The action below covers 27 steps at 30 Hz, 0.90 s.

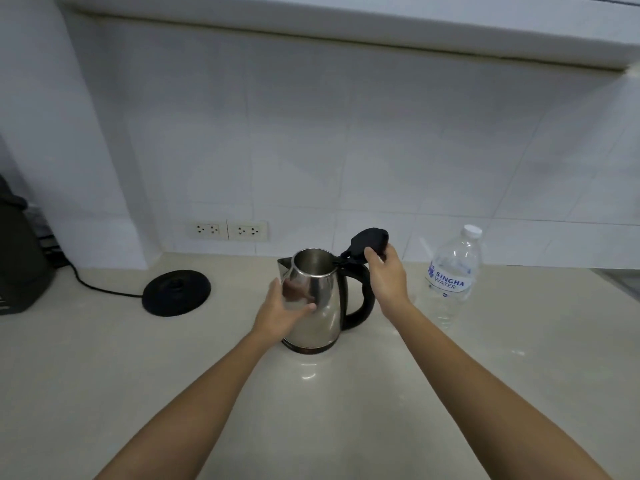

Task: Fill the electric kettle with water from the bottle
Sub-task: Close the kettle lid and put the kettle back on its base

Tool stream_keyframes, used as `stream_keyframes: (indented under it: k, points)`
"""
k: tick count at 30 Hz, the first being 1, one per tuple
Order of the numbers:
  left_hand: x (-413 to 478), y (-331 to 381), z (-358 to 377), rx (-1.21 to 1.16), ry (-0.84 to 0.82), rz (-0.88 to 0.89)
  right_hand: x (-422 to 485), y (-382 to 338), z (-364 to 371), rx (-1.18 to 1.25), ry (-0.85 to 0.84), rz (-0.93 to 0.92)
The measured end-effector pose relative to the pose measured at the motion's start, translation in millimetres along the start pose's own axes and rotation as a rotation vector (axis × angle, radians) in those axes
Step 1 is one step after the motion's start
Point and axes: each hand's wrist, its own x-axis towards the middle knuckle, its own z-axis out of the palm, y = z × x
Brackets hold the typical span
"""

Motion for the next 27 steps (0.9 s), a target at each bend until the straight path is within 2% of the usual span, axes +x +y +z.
stream_keyframes:
  k: [3, 7, 12, 15, 18, 22, 24, 27]
  points:
    - [10, -2, 4, -0.021, -0.061, -0.022, 2, -11, 14, -0.110, -0.073, -0.161]
    - [18, -7, 9, 0.023, -0.061, -0.036, 8, -15, 38, -0.545, -0.163, -0.415]
    - [21, -7, 6, 0.104, -0.091, -0.017, 8, -9, 67, -1.011, -0.301, -0.496]
    - [19, -5, 6, 0.217, -0.114, -0.005, 9, -9, 72, -1.149, -0.408, -0.418]
    - [20, -8, 4, 0.275, -0.131, 0.004, 14, -10, 72, -1.189, -0.432, -0.366]
    - [20, -12, 5, 0.297, -0.129, 0.012, 21, -15, 76, -0.975, -0.359, -0.229]
    - [19, -12, 5, 0.307, -0.132, 0.017, 23, -15, 81, -0.988, -0.311, -0.162]
    - [19, -12, 6, 0.325, -0.130, 0.021, 24, -11, 89, -1.048, -0.231, -0.160]
